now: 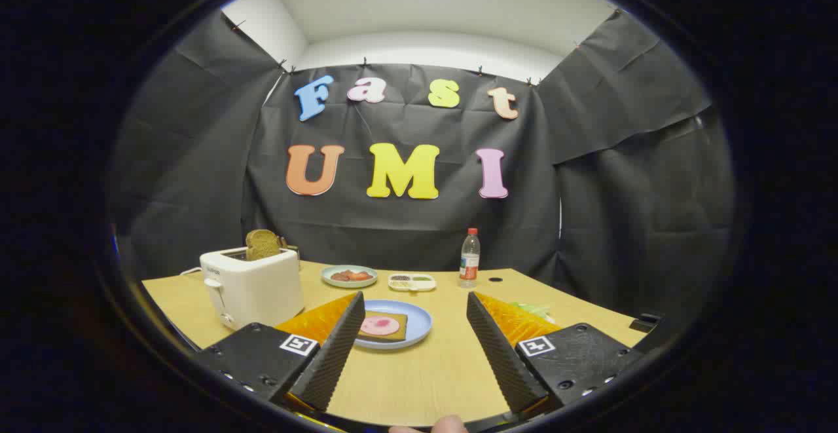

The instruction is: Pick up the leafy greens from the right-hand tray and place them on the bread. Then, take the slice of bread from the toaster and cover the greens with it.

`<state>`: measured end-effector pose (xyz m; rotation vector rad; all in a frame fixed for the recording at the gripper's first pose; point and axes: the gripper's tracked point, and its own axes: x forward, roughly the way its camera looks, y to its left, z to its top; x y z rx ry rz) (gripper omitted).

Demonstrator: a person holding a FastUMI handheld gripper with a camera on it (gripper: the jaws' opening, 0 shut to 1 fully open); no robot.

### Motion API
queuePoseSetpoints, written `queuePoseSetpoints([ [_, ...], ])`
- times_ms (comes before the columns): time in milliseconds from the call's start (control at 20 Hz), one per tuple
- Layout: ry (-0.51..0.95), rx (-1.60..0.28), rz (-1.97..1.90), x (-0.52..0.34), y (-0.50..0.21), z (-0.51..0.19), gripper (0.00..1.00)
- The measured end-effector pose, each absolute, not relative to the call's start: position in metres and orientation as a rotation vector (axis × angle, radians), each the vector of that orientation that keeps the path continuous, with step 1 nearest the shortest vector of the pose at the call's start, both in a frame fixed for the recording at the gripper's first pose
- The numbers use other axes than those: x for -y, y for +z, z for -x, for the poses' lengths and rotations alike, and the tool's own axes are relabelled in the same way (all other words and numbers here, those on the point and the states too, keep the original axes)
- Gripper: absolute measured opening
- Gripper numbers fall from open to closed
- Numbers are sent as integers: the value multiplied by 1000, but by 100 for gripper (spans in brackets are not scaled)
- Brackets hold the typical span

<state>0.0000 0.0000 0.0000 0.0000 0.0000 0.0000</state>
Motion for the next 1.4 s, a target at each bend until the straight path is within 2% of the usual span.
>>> queuePoseSetpoints([
  [650,3,-16,-14,4,-34,25,95],
  [950,-15,-8,2,17,-27,28,95],
  [1400,-83,-5,28,102,-5,8,95],
])
